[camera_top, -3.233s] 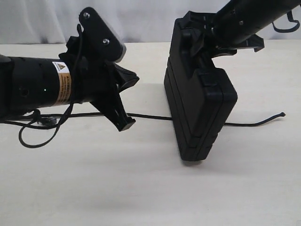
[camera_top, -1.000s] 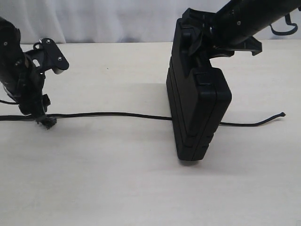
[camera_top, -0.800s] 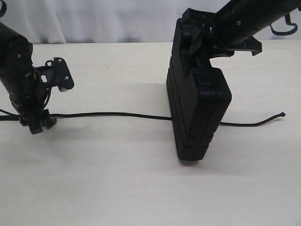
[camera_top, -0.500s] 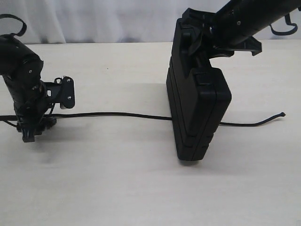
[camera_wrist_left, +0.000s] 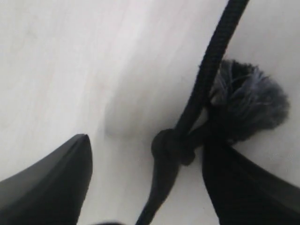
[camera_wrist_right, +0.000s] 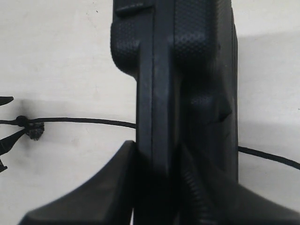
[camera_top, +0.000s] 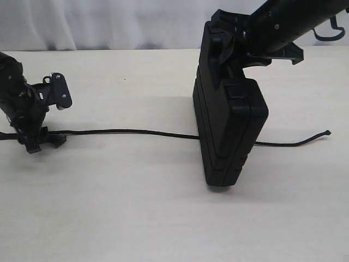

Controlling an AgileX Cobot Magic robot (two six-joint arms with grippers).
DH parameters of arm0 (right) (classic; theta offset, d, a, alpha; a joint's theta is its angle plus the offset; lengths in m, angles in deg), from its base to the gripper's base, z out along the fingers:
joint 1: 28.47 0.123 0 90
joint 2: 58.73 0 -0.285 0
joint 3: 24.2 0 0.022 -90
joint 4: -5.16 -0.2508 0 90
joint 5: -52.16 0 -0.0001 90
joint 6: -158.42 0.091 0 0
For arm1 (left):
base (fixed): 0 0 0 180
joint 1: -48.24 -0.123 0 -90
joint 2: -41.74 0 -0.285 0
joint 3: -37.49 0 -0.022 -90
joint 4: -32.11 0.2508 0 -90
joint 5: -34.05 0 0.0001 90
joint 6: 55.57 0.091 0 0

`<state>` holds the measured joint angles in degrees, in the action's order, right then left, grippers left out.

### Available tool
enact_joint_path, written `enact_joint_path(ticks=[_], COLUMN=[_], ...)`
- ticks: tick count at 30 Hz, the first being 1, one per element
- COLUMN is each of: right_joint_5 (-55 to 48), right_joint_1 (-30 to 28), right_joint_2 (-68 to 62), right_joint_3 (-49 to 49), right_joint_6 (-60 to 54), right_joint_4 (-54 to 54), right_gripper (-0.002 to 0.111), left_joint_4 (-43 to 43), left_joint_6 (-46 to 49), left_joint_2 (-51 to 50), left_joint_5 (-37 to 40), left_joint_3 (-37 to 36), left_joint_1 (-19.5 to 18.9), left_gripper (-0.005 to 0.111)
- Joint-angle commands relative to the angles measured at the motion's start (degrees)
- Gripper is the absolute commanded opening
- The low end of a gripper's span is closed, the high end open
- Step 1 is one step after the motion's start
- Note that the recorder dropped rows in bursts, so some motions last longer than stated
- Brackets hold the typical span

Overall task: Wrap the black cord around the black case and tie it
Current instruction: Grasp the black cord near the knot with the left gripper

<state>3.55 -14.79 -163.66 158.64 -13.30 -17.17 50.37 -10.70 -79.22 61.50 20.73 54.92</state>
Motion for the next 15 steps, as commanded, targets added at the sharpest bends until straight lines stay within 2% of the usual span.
enact_joint_path(ticks=[1, 4, 7, 9, 11, 12, 15], right_joint_5=[-0.44, -0.44, -0.44, -0.44, -0.44, -0.44, -0.44], right_joint_1=[-0.13, -0.13, -0.13, -0.13, -0.13, -0.13, -0.13], right_joint_2=[-0.01, -0.01, -0.01, -0.01, -0.01, -0.01, -0.01], right_joint_3=[-0.43, -0.43, -0.43, -0.43, -0.43, -0.43, -0.43], right_joint_6=[0.15, 0.15, 0.15, 0.15, 0.15, 0.15, 0.15], right_joint_4=[0.73, 0.73, 0.73, 0.73, 0.73, 0.73, 0.73], right_gripper=[0.004, 0.004, 0.004, 0.004, 0.004, 0.004, 0.004], left_joint_4=[-0.87, -0.77, -1.35, -1.35, -1.47, -1.47, -3.06], left_joint_6=[0.13, 0.13, -0.65, -1.97, -7.8, -12.17, -18.5], left_joint_2=[-1.93, -3.29, -3.81, -3.81, -3.81, -3.81, -3.81], left_joint_5=[-0.84, -0.72, 1.07, 3.07, 4.4, 4.4, 5.49], left_joint_3=[0.3, 0.3, 0.3, 0.3, 0.3, 0.3, 1.11], left_joint_1=[-0.05, -0.05, -0.05, -0.05, 0.05, 0.05, 0.05], left_gripper=[0.064, 0.061, 0.039, 0.02, 0.004, 0.0, 0.0])
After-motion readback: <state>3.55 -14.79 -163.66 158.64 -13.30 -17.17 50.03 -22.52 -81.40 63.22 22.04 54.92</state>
